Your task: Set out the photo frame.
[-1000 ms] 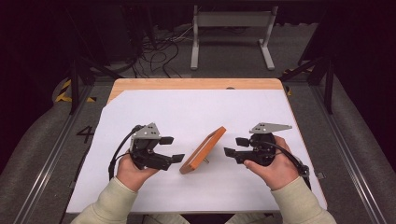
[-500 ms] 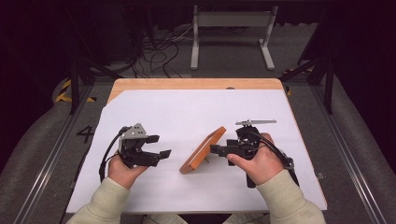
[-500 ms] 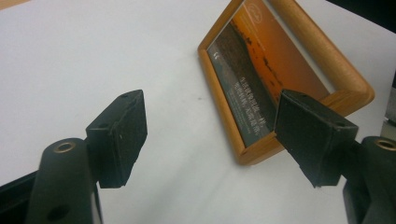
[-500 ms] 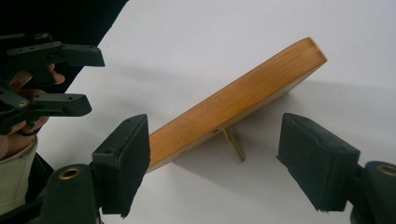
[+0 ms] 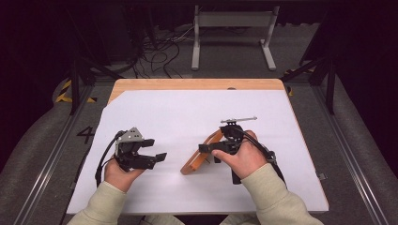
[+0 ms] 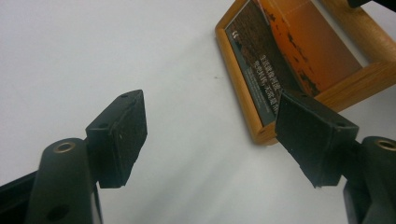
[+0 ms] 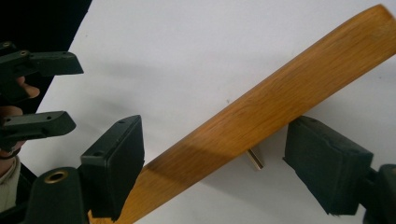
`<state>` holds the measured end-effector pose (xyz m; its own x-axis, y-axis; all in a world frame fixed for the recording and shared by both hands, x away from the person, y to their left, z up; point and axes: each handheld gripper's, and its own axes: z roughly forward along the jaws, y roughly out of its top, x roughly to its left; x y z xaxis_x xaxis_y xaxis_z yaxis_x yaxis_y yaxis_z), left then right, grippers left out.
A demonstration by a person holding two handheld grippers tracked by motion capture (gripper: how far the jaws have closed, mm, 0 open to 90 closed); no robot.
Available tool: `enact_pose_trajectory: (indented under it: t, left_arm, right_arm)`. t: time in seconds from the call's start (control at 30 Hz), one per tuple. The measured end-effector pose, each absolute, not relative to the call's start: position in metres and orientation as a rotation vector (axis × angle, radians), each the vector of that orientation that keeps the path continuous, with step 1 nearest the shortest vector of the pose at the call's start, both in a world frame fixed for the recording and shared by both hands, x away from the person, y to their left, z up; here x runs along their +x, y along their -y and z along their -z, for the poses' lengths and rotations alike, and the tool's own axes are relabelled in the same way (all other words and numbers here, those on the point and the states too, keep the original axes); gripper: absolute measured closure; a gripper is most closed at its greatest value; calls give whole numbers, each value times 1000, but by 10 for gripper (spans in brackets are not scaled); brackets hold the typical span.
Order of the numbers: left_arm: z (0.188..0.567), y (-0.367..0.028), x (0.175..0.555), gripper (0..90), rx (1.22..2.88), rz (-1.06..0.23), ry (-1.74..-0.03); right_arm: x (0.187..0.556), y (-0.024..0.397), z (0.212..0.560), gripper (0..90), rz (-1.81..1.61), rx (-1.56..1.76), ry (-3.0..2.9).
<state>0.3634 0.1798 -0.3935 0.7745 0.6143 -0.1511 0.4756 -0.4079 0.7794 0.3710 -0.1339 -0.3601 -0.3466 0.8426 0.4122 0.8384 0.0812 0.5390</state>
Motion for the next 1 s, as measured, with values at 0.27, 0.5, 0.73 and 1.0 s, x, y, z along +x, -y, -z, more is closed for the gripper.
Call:
enact_pose_trajectory:
  t: [0.27, 0.5, 0.73, 1.0]
  left_arm:
    - [396, -174, 364, 254, 2108, -202, -802]
    - [397, -169, 364, 253, 2135, -208, -794]
    - [398, -169, 364, 252, 2133, -206, -797]
    - [397, -169, 362, 259, 2127, -227, -792]
  right_arm:
    - [382, 125, 372, 185, -1086, 1879, -2306]
    - [392, 116, 383, 195, -1001, 1945, -2305]
    - [394, 111, 387, 287, -942, 1982, -2328]
    - [392, 110, 377, 582, -886, 1886, -2380]
